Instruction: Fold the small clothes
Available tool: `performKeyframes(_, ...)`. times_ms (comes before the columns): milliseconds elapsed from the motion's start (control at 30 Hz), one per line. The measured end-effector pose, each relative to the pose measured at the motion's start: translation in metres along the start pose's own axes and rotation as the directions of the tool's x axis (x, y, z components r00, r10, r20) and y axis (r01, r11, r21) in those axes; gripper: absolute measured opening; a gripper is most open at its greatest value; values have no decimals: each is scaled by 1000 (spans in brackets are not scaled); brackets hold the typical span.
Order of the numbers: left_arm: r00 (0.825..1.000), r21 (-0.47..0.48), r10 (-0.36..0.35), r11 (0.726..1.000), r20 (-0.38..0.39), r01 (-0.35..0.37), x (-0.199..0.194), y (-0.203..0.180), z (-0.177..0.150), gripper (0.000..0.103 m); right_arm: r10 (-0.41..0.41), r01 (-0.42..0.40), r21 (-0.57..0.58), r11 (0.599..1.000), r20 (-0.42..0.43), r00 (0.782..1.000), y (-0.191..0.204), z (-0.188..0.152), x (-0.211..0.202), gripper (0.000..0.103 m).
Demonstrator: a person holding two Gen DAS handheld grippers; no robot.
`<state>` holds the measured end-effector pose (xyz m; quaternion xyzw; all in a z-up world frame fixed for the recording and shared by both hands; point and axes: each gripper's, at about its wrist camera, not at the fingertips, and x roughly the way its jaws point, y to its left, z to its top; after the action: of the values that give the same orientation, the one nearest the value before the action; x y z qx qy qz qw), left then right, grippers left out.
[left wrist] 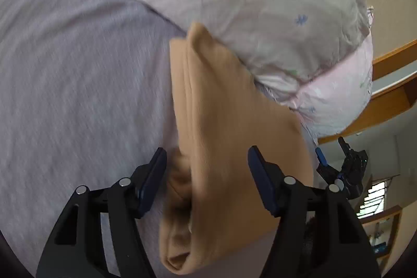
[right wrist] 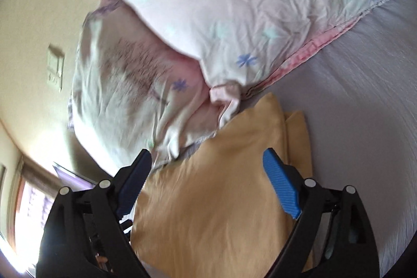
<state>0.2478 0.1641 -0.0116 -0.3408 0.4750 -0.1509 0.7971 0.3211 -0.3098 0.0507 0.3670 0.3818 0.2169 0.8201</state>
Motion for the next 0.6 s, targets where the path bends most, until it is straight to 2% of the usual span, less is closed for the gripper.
performKeyframes(67,1000,25,20,999,17,-21,4,-8,-2,64,9,-9,-15,1000,-13,1000,3,-5,0,87)
performKeyframes(133,1000,-5,4,1000,19,-4,10,-9,-3,52,20,-20,-19,1000,-22,1000,7,-11,-1,88)
performKeyframes(167,1000,-46,-9,999,21,10,13,-1,-3,39,27,-27,-20,999,-23,999,7,-15,-1,88)
performKeyframes(200,1000,-77,-22,997,13,23,17,3,4,21,32,-32,-19,999,-25,999,8,-16,-2,88)
performKeyframes(233,999,-123,-54,991,1,53,24,9,6,19,40,-40,-17,999,-32,999,8,-18,-4,89)
performKeyframes(300,997,-169,-72,983,6,72,23,10,12,17,53,-54,-11,998,-39,998,6,-20,-10,89)
performKeyframes(367,996,-175,-87,980,22,89,12,5,14,17,69,-69,-23,997,-32,997,6,-22,-23,89)
performKeyframes(433,994,-140,-95,985,45,100,6,-21,18,17,72,-72,-36,997,-10,997,5,-21,-35,89)
performKeyframes(533,991,-54,-110,992,69,114,-1,-81,24,16,80,-78,-40,996,40,996,0,-18,-60,89)
performKeyframes(600,990,10,-127,992,59,127,10,-130,24,16,76,-73,-36,997,73,994,-6,-19,-76,89)
